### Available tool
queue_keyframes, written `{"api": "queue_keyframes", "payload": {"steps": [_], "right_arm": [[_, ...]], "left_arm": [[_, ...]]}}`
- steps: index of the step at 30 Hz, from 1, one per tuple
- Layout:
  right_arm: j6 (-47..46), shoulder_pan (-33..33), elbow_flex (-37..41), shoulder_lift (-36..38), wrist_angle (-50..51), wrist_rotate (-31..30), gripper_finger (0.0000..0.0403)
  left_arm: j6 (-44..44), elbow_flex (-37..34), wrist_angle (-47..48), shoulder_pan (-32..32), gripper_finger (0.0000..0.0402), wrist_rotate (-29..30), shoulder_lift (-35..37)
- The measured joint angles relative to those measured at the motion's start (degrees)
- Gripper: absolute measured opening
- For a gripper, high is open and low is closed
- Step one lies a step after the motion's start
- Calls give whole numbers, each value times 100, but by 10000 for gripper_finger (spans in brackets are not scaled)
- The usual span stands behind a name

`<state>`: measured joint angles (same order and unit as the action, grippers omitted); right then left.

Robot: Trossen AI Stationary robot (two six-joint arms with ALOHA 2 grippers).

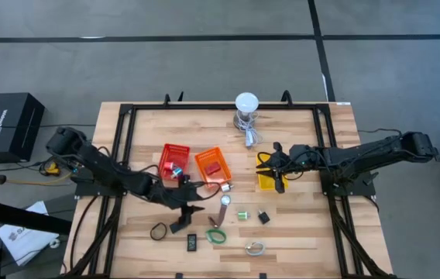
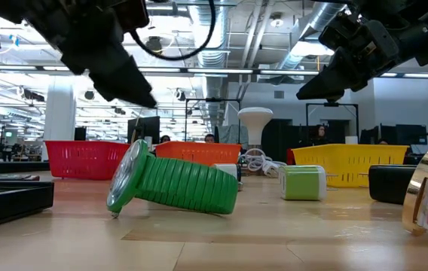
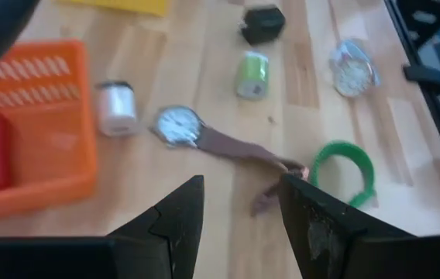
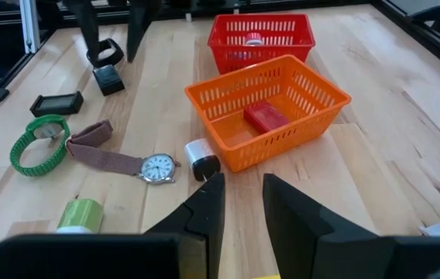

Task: Pick & Place Office items
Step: Put the top black digital clock into the orange bin

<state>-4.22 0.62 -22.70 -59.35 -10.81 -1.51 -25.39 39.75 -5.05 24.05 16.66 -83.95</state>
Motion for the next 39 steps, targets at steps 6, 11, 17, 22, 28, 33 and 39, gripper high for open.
{"api": "queue_keyframes", "payload": {"steps": [6, 11, 17, 22, 28, 33, 39], "right_arm": [[14, 0, 0, 0, 0, -1, 82], [16, -2, 0, 0, -2, -1, 82], [34, -5, 0, 0, -80, -1, 82], [34, -5, 0, 0, -208, -1, 82], [487, -2, 0, 0, -255, -1, 82], [493, -5, 0, 0, -258, -1, 82], [620, 0, 0, 0, -294, 0, 82]], "left_arm": [[-486, 0, -38, 165, 163, -127, -136], [-683, 49, 92, 327, 180, -246, 29], [-1143, 849, 1961, 385, 198, -448, 34], [-2303, 1137, 2888, 406, 196, -774, 34], [-3055, 887, 3092, 617, 196, -930, 34], [-3060, 745, 3057, 887, 206, -925, -62], [-3056, 739, 2982, 1142, 247, -806, -499]]}}
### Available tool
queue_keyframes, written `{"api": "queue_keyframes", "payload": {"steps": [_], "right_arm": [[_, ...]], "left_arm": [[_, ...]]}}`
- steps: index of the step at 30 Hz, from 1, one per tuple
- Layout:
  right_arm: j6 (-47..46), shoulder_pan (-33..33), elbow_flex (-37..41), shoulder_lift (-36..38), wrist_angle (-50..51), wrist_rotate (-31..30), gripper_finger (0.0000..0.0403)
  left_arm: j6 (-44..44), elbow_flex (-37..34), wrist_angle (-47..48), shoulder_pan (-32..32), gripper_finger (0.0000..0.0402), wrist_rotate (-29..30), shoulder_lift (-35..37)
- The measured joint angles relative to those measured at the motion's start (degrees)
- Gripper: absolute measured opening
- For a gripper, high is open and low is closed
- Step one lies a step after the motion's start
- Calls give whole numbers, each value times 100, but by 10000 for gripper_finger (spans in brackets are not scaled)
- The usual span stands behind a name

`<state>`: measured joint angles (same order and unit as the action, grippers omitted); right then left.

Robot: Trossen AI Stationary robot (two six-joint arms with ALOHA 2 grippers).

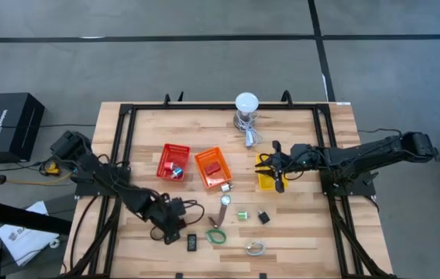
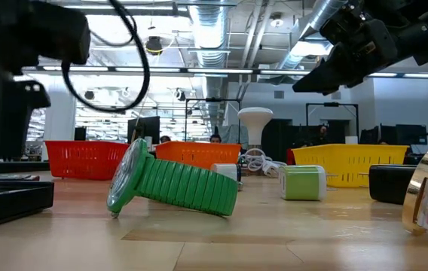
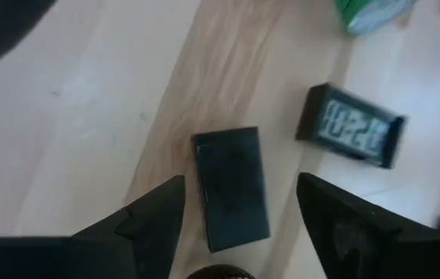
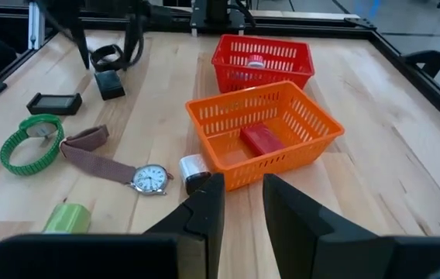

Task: Pick & Place Office items
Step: Put the top black digital clock into the orange bin

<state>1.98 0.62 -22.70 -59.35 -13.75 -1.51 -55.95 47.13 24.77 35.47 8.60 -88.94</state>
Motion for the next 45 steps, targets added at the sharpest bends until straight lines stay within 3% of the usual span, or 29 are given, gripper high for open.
{"api": "queue_keyframes", "payload": {"steps": [6, 13, 17, 26, 29, 33, 37, 45], "right_arm": [[0, 0, 0, 0, -25, 1, 82], [2, -4, 0, 0, -27, 1, 82], [2, -4, 0, 0, -27, 0, 82], [2, 0, 0, 0, -27, 1, 82], [0, 0, 0, 0, -27, 1, 82], [-96, 0, 0, 0, -27, 1, 82], [-195, 0, 0, 0, -27, 1, 82], [-197, 0, 0, 0, -27, 1, 82]], "left_arm": [[0, 0, -150, 131, 274, 27, -491], [-4, 11, -161, 155, 271, 202, -629], [-4, 11, -148, 154, 250, 262, -634], [-4, 4, -128, 140, 156, 363, -643], [-4, 4, -184, 141, 149, 553, -650], [74, -7, -306, 64, 172, 834, -661], [581, -7, -628, -200, 174, 992, -556], [2545, 0, -1127, -1281, 155, 2071, 301]]}}
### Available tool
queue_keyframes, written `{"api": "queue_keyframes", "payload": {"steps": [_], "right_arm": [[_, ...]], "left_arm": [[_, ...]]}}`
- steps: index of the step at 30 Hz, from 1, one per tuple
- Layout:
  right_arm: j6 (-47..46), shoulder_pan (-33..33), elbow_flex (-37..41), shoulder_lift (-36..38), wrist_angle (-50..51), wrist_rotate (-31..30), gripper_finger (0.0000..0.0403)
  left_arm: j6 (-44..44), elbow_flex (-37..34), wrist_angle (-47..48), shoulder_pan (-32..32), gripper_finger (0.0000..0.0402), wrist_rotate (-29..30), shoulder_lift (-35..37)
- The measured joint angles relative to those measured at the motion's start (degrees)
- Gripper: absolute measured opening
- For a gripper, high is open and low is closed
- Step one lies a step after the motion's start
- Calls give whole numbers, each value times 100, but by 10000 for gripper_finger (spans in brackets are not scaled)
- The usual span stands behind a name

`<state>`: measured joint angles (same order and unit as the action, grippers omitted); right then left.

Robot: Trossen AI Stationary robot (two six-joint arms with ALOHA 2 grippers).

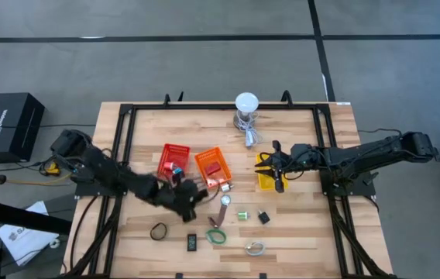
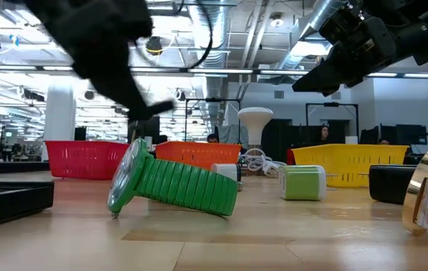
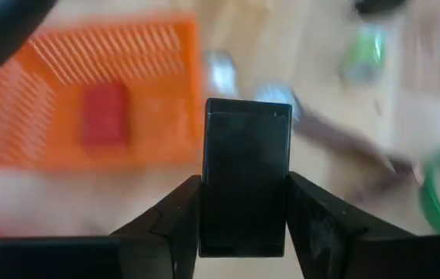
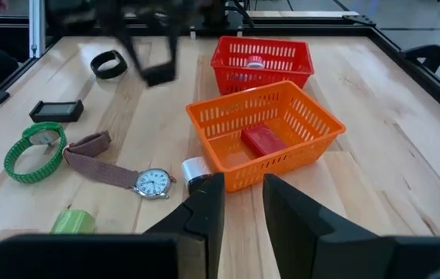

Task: Pick & Place Office items
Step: Put the top black digital clock into the orange bin, then put the white wrist watch into the yellow bin

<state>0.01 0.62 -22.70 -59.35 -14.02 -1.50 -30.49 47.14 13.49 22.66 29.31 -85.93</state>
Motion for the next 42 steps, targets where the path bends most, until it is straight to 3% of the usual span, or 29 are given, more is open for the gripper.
{"api": "queue_keyframes", "payload": {"steps": [3, 7, 15, 19, 23, 42], "right_arm": [[0, 0, 0, 0, 0, 0, 82], [0, 0, 0, 0, -22, 0, 82], [0, 0, -4, 0, 9, 0, 82], [0, 0, -4, 2, 11, 0, 82], [0, 0, -4, 2, 22, 0, 82], [-2, 0, -4, 2, 24, 0, 82]], "left_arm": [[806, 0, -212, -593, 169, -52, 319], [1707, 6, -868, -1394, 165, -595, 413], [2372, 6, -1258, -2504, 163, -1701, -272], [2471, -3, -1324, -2569, 171, -2404, -647], [2471, -3, -1367, -2489, 168, -2683, -892], [2729, 0, -1578, -2468, 229, -2573, -979]]}}
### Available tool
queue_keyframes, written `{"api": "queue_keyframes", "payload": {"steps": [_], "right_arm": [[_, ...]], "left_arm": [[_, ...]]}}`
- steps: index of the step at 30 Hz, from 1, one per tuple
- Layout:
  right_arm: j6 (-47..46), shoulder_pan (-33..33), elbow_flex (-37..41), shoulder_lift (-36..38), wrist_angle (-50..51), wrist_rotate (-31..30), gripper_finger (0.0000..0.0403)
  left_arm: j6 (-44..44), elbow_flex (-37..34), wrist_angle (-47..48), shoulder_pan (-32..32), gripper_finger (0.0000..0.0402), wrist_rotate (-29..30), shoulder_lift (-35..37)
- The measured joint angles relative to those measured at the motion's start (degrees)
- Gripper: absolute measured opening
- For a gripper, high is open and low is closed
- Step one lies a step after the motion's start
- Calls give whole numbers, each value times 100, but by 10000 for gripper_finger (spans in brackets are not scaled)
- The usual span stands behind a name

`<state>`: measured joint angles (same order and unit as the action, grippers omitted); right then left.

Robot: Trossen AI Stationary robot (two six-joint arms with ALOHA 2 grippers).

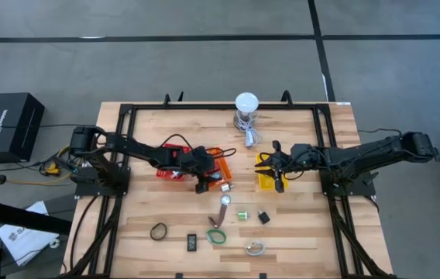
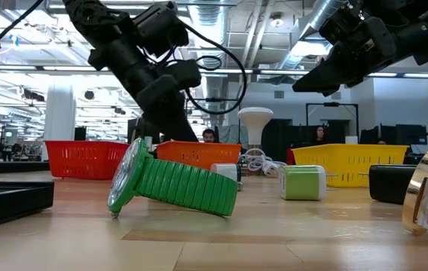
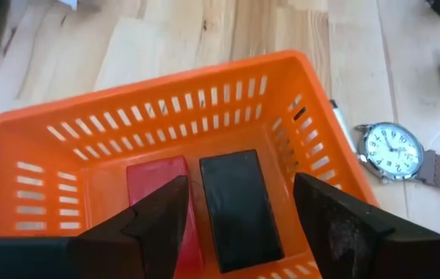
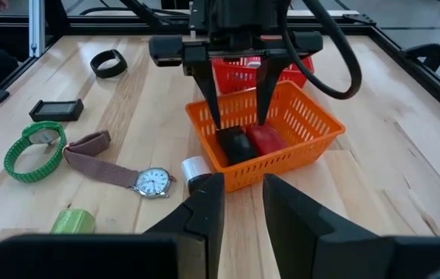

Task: Pick & Place Office items
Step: Put the white wrist watch into the yellow bin

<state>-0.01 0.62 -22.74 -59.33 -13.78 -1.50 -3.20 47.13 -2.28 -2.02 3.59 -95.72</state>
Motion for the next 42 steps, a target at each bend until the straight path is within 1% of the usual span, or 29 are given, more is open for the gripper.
{"api": "queue_keyframes", "payload": {"steps": [3, 6, 13, 21, 24, 27, 30, 34, 38, 42], "right_arm": [[1, -2, 0, 0, -32, -54, 82], [7, 0, 0, 0, -131, -341, 82], [48, -4, 0, 0, -305, -368, 91], [65, 155, 3, -128, -713, -369, 131], [229, 316, -20, -392, -1024, -369, 148], [323, 517, -324, -791, -911, -350, 160], [350, 762, -877, -1247, -431, -350, 167], [298, 1249, -1811, -1843, 608, -303, 168], [-189, 1815, -2717, -2388, 1779, -302, 164], [-908, 2353, -3542, -2898, 2905, -302, 157]], "left_arm": [[0, 0, -125, 0, 225, -1, 0], [-2, 1, -274, 2, 219, -1, 0], [-2, 0, -332, 0, 206, -1, 4], [-5, 2, -341, 13, 189, -1, 9], [-17, 2, -339, 17, 182, -45, 9], [-26, 2, -337, 59, 174, -87, 9], [-24, 2, -333, 140, 167, -98, 9], [-26, 2, -327, 268, 159, -98, 9], [-20, 2, -328, 374, 153, -98, 9], [-17, 4, -332, 399, 151, -98, 9]]}}
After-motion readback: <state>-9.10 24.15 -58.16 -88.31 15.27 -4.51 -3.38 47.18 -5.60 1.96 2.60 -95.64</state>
